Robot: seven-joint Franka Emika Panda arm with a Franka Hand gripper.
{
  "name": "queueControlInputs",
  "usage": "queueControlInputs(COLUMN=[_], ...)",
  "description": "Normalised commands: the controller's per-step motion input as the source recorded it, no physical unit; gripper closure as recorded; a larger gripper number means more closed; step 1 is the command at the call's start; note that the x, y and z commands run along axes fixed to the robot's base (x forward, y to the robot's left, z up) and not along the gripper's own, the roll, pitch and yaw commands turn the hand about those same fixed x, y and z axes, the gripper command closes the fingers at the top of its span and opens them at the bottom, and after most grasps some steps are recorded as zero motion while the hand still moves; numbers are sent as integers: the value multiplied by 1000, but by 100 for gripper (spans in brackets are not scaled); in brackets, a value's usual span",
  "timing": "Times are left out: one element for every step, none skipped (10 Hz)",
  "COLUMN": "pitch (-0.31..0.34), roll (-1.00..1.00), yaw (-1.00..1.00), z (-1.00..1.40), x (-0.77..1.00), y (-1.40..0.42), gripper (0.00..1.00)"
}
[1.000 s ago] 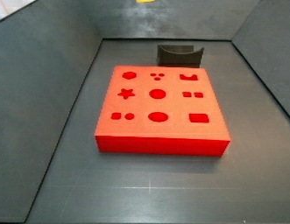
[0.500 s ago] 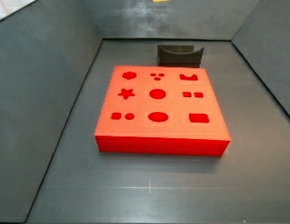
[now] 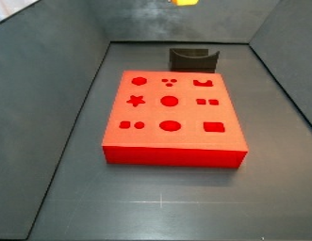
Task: Pick up the square-circle object. Move up. Rotate the square-circle object. Place the square-circle object on the fixture. Regrasp the square-circle object. Move to above the board. Insert the square-circle object.
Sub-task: Place the square-circle object on the fixture.
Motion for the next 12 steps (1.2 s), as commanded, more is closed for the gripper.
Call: queueControlInputs(pitch=[300, 291, 285, 259, 194, 149, 117, 88, -22, -35, -36, -6], roll=[-1000, -1000, -1000, -921, -710, -548, -385, -227, -1000, -1000, -1000, -1000], yaw=[-45, -83, -119, -143, -155, -154, -148, -128, -138, -135, -131, -123], z=[-57, -42, -25, -17, -15, -12, -12, -2, -1000, -1000, -1000, -1000], x=[754, 652, 578, 503, 410, 344, 274, 178, 111, 100, 107, 122], y=[89, 64, 56, 54, 53, 54, 54, 34, 62, 64, 74, 74], gripper=[100, 100, 100, 100, 100, 100, 100, 100, 100, 100, 100, 100])
